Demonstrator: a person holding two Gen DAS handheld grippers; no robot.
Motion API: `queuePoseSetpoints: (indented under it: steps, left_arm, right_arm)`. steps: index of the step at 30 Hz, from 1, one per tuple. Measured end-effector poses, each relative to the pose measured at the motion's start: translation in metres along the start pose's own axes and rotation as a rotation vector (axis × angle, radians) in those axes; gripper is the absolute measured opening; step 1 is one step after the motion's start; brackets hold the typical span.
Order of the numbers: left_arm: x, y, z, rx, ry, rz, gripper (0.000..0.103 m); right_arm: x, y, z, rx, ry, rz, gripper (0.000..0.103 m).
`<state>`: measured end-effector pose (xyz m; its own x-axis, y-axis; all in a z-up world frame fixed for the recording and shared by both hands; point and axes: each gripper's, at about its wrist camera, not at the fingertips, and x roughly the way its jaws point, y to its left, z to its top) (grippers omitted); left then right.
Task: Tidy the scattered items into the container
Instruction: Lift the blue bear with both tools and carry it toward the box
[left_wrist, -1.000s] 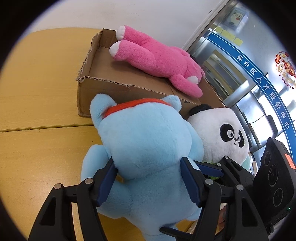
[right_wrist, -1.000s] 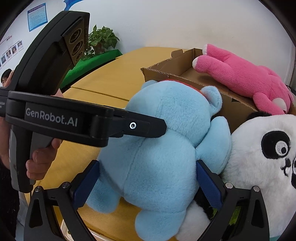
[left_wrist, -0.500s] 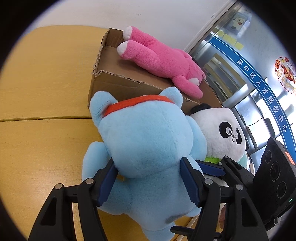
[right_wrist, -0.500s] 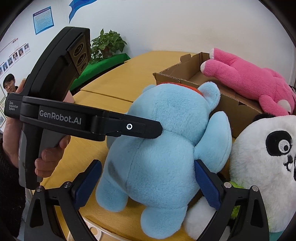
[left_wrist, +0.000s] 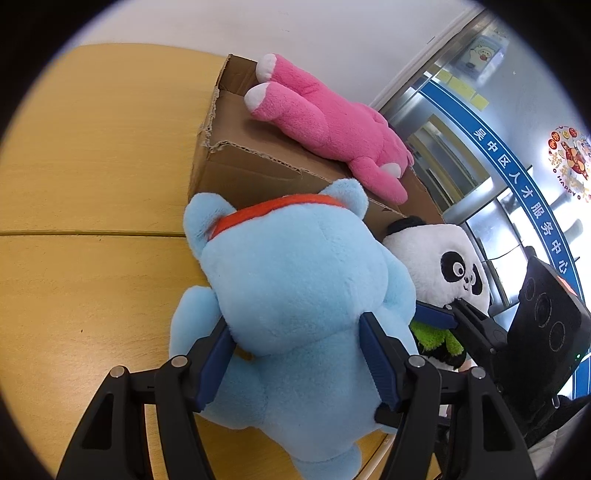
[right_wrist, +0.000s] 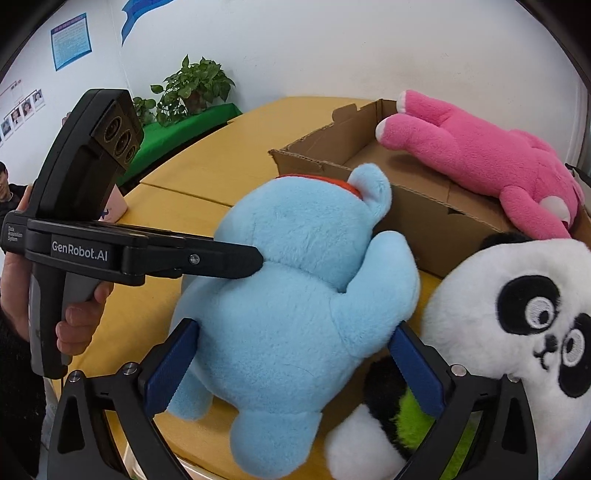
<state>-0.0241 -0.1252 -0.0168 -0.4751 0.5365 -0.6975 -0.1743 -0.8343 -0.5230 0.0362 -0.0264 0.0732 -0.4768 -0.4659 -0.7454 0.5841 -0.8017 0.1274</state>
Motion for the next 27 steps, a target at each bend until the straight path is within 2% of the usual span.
queuePoseSetpoints:
  steps: [16, 22, 27]
  left_arm:
    - [-0.003, -0.005, -0.006, 0.022, -0.016, 0.003, 0.067]
    - [-0.002, -0.014, -0.006, 0.038, -0.028, 0.028, 0.062]
    - [-0.004, -0.018, -0.006, 0.041, -0.039, 0.037, 0.060]
  right_arm:
    - [0.007, 0.008, -0.006, 0.040, 0.018, -0.008, 0.103]
    - [0.014, 0.005, -0.009, 0.057, 0.032, 0.004, 0.103]
    - [0.013, 0.002, -0.011, 0.067, 0.014, 0.016, 0.095]
